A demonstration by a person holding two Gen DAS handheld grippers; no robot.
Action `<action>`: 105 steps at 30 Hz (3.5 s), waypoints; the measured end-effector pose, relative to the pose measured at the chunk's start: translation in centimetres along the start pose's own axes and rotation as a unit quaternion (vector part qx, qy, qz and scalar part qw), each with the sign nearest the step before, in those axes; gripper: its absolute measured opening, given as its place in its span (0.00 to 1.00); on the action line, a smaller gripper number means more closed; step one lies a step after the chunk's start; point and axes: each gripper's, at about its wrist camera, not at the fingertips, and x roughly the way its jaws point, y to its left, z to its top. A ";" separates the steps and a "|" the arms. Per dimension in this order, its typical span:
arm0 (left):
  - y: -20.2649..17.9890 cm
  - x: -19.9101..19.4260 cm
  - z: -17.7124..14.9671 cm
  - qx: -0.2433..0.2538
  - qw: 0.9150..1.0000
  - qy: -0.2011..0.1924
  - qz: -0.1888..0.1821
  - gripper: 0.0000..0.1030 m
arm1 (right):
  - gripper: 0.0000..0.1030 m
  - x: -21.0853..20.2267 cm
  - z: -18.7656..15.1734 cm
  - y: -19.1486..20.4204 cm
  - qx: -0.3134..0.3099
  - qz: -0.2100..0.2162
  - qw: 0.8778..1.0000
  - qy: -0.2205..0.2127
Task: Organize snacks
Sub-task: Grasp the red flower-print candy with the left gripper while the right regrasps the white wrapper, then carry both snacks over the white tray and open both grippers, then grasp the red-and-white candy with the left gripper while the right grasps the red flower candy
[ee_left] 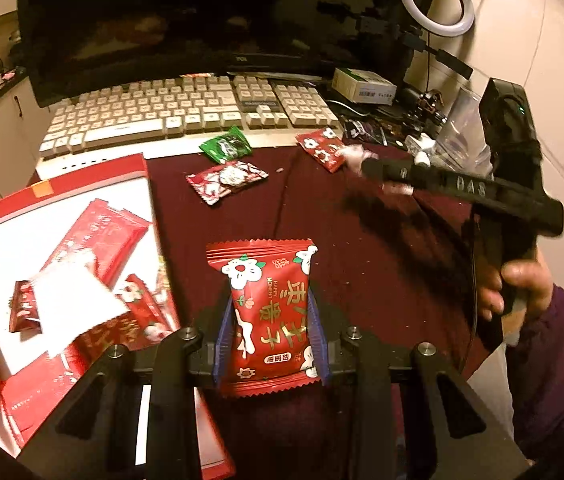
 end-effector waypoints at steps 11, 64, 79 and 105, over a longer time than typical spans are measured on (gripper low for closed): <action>2.9 -2.1 -1.2 -0.023 1.000 -0.016 0.008 0.30 | 0.39 3.1 -2.8 9.1 -0.052 0.089 0.994 0.038; 3.6 2.8 7.1 0.061 0.982 0.005 0.181 0.72 | 0.72 7.3 6.6 0.5 -0.054 -0.174 0.982 0.051; -0.5 12.8 10.1 0.202 0.966 0.114 0.117 0.72 | 0.36 8.8 5.2 -1.3 -0.069 -0.174 0.980 0.069; -1.0 6.1 6.4 0.028 0.998 0.023 0.045 0.22 | 0.19 6.2 5.9 -0.3 -0.041 -0.062 0.997 0.021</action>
